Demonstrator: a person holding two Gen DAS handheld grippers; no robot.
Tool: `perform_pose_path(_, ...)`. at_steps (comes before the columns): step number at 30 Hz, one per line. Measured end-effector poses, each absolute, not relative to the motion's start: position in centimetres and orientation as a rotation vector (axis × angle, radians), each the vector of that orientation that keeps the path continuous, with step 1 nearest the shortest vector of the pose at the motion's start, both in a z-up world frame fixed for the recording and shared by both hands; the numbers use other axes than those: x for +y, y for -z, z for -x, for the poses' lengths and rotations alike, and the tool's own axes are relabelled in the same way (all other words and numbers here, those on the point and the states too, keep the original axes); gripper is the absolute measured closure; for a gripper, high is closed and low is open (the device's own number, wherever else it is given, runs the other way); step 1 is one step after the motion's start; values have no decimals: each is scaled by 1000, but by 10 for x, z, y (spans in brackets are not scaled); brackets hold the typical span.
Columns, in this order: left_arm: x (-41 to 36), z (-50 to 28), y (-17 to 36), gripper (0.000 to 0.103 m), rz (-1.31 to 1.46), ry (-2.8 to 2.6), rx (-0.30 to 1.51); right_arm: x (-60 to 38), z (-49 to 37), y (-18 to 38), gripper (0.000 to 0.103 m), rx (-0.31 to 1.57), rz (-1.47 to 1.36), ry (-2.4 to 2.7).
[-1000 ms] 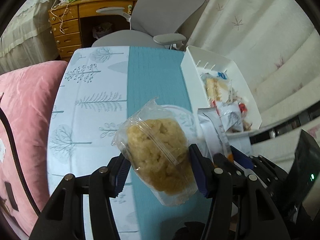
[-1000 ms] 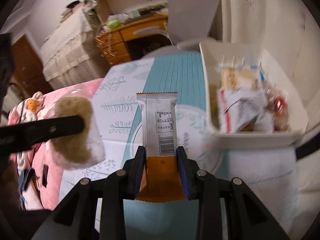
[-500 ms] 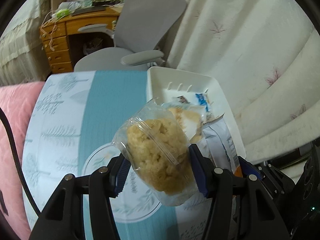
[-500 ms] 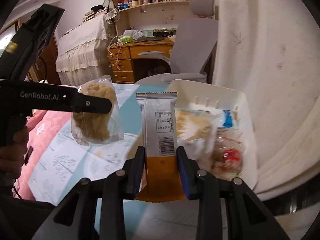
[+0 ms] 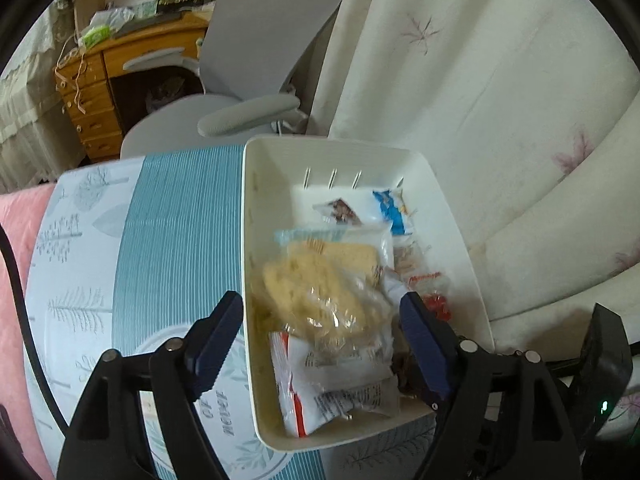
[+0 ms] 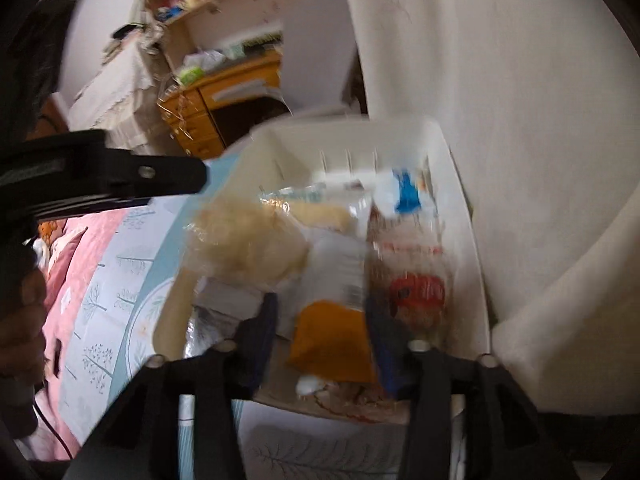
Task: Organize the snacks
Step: 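Open both tools to drop the items into the tray and withdraw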
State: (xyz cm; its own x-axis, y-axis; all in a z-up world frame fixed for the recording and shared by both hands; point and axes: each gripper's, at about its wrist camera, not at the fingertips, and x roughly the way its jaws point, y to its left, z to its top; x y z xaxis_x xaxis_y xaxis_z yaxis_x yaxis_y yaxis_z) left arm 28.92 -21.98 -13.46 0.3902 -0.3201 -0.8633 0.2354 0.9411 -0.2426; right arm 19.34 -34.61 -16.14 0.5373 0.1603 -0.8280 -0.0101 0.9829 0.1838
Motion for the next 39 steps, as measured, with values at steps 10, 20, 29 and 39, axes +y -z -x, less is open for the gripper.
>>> perform_pose_path(10, -166, -245, 141, 18, 141, 268, 1199, -355, -180, 171, 21, 1108, -295, -40)
perform_pose_path(20, -74, -167, 125, 15, 283, 164, 1234, -326, -150, 148, 7, 1154, -273, -37)
perform_pose_path(29, -17, -120, 83, 7, 198, 164, 1158, -255, -113, 107, 5, 1169, -186, -98)
perform_pose_path(39, 19, -83, 36, 1, 83, 209, 1057, -177, -61, 44, 0, 1161, -131, -82)
